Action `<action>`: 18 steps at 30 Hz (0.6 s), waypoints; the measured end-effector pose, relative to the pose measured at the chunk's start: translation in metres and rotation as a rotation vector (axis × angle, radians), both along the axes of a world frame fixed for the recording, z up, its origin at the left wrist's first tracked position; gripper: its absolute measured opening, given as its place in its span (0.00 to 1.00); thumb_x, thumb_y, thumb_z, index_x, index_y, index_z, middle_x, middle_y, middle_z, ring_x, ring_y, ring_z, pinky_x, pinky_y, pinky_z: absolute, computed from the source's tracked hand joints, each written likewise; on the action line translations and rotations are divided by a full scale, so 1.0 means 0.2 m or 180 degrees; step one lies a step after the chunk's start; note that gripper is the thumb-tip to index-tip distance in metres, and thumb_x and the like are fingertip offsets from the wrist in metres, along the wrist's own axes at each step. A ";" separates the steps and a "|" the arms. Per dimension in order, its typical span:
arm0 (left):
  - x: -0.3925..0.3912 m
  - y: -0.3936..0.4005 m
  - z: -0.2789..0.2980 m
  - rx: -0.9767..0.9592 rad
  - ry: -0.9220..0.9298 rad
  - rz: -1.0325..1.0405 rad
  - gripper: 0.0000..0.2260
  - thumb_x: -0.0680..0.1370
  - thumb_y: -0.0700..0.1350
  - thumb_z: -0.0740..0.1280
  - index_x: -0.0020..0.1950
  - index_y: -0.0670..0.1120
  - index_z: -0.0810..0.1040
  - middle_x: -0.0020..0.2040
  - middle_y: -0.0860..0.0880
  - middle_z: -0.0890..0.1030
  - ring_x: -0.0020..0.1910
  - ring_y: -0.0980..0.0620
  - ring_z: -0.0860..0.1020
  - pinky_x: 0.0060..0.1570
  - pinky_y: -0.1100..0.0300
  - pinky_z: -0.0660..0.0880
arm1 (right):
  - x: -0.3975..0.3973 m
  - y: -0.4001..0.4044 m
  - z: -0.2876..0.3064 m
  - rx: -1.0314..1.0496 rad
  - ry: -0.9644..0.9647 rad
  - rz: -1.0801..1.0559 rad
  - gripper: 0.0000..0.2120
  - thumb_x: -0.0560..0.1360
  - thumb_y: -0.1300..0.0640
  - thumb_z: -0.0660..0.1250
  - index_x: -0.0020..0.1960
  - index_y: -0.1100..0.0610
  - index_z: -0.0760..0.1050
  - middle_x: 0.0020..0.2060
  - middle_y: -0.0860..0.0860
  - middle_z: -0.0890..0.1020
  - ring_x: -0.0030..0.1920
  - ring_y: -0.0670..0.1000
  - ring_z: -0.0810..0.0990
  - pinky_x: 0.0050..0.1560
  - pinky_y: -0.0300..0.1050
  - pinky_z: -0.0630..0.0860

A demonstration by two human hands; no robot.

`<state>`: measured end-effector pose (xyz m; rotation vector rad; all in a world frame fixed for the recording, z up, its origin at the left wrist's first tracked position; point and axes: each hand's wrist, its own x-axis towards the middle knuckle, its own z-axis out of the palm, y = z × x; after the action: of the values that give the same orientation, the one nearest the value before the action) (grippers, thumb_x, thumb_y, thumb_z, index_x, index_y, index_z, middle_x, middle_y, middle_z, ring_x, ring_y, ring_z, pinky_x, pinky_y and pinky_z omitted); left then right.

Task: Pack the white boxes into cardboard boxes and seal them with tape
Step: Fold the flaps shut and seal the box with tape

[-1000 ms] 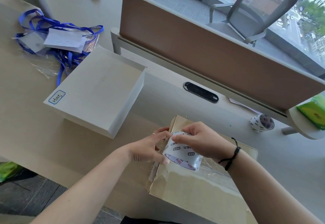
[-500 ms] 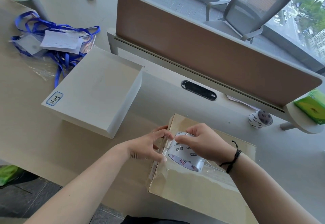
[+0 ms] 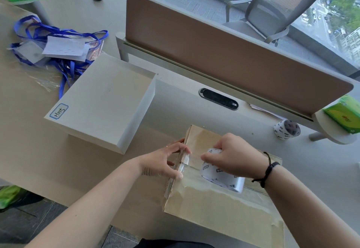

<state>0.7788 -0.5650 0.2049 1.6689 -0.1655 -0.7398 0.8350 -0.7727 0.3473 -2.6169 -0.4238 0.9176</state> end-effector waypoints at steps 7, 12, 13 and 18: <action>0.00 -0.01 0.00 -0.0059 0.0155 -0.0028 0.31 0.70 0.43 0.79 0.67 0.61 0.70 0.73 0.64 0.66 0.74 0.67 0.63 0.73 0.54 0.68 | 0.01 -0.09 -0.07 0.0295 0.0382 -0.0256 0.25 0.72 0.47 0.72 0.30 0.62 0.66 0.26 0.53 0.66 0.27 0.51 0.64 0.31 0.44 0.60; 0.00 -0.03 -0.01 -0.0228 0.0113 0.0282 0.19 0.77 0.55 0.72 0.66 0.57 0.73 0.74 0.65 0.67 0.74 0.64 0.66 0.76 0.49 0.64 | 0.00 -0.09 -0.12 0.0311 0.0582 -0.0442 0.21 0.72 0.46 0.73 0.33 0.63 0.74 0.28 0.53 0.71 0.29 0.50 0.68 0.32 0.42 0.63; 0.00 -0.04 -0.01 -0.0249 0.0105 0.0372 0.17 0.78 0.57 0.70 0.65 0.56 0.73 0.75 0.64 0.66 0.73 0.62 0.67 0.76 0.48 0.64 | 0.00 -0.09 -0.13 0.0301 0.0600 -0.0454 0.20 0.72 0.46 0.74 0.34 0.62 0.75 0.28 0.53 0.72 0.29 0.50 0.69 0.32 0.42 0.64; -0.02 -0.07 -0.03 -0.0171 0.0007 0.0528 0.06 0.82 0.53 0.67 0.58 0.58 0.75 0.73 0.65 0.66 0.71 0.63 0.69 0.74 0.55 0.63 | 0.02 -0.12 -0.10 0.0318 0.0556 -0.0577 0.19 0.72 0.47 0.74 0.33 0.63 0.77 0.26 0.50 0.76 0.27 0.49 0.73 0.31 0.40 0.68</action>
<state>0.7757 -0.5798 0.1979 1.6091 -0.0442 -0.6071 0.8400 -0.7969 0.3271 -2.4140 -0.1793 1.0247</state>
